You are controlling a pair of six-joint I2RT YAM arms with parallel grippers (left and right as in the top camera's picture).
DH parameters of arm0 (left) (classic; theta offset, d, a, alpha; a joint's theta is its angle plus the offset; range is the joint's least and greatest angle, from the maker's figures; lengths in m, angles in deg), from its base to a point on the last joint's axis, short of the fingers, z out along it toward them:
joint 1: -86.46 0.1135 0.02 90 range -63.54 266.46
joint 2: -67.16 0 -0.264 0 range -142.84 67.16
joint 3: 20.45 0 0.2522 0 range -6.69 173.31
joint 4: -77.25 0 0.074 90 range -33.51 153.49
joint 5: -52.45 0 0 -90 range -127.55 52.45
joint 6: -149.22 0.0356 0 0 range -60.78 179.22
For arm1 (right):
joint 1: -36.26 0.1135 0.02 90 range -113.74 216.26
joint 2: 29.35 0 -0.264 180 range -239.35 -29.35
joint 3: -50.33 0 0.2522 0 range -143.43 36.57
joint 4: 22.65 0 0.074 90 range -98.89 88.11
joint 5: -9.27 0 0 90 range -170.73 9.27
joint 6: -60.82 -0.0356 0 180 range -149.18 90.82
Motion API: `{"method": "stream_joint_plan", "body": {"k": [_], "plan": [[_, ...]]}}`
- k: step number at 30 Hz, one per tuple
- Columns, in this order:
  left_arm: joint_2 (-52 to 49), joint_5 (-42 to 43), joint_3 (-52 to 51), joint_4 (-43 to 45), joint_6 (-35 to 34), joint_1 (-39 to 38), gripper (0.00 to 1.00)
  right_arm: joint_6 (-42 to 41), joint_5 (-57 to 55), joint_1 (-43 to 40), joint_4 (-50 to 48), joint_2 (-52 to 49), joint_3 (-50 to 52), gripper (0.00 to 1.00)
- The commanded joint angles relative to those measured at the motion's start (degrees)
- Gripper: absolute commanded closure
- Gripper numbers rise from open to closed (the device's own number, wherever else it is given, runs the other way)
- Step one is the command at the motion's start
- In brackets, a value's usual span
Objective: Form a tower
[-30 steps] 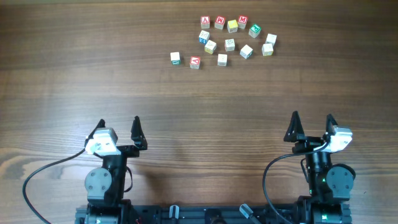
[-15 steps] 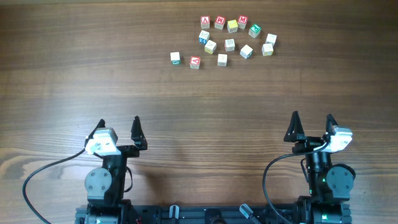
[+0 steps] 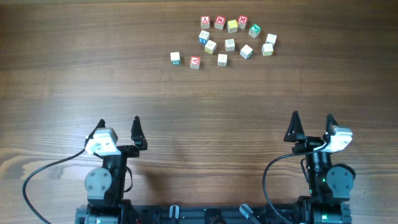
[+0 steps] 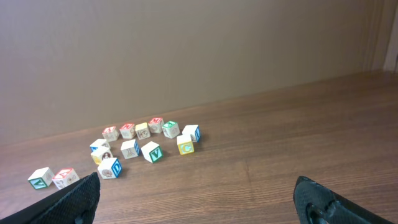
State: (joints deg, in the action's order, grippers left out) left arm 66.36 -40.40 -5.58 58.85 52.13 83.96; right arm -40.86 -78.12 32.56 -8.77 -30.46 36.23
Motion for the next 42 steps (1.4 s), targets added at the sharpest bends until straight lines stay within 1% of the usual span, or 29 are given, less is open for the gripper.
{"method": "stream_joint_plan", "body": {"k": [1, 10, 18, 21, 29, 32, 34, 36, 38, 40, 41, 42], "plan": [[0.31, 0.70, -0.59, 0.37, 1.09, 0.39, 0.00, -0.44, 0.92, -0.33, -0.20, 0.68, 0.02, 0.00], [0.31, 0.90, -0.50, 0.63, 0.20, 0.39, 0.00, -0.44, 0.92, -0.33, -0.20, 0.68, 0.02, 0.00], [0.31, 0.87, 2.58, 0.70, 0.24, 0.39, 0.00, -0.44, 0.92, -0.33, -0.20, 0.68, 0.02, 0.00], [0.17, 0.81, 2.67, 2.54, 0.24, 0.39, 0.00, -0.44, 0.92, -0.33, -0.20, 0.68, 0.02, 0.00], [-4.13, 0.98, 4.90, 3.41, -1.07, 0.37, 0.00, -0.44, 0.92, -0.33, -0.20, 0.68, 0.02, 0.00], [-8.17, 5.55, 8.79, 3.41, -1.42, 0.37, 0.00, -0.44, 0.92, -0.33, -0.20, 0.68, 0.02, 0.00], [-11.52, 6.86, 11.26, 3.39, -4.04, 0.37, 0.00, -0.42, 0.92, -0.33, -0.20, 0.68, 0.02, 0.00], [-16.57, 14.29, 16.04, 3.39, -4.46, 0.37, 0.00, -0.44, 0.92, -0.33, -0.20, 0.68, 0.02, 0.00], [-19.87, 16.02, 18.97, 3.37, -6.54, 0.37, 0.00, -0.44, 0.92, -0.33, -0.20, 0.68, 0.02, 0.00], [-25.00, 21.33, 22.60, 3.37, -7.13, 0.37, 0.00, -0.44, 0.92, -0.33, -0.20, 0.68, 0.02, 0.00], [-27.56, 23.98, 24.17, 3.37, -8.44, 0.37, 0.00, -0.42, 0.92, -0.33, -0.20, 0.68, 0.02, 0.00], [-32.81, 27.34, 27.43, 3.37, -12.07, 0.37, 0.00, -0.44, 0.92, -0.33, -0.20, 0.68, 0.02, 0.00]]}}
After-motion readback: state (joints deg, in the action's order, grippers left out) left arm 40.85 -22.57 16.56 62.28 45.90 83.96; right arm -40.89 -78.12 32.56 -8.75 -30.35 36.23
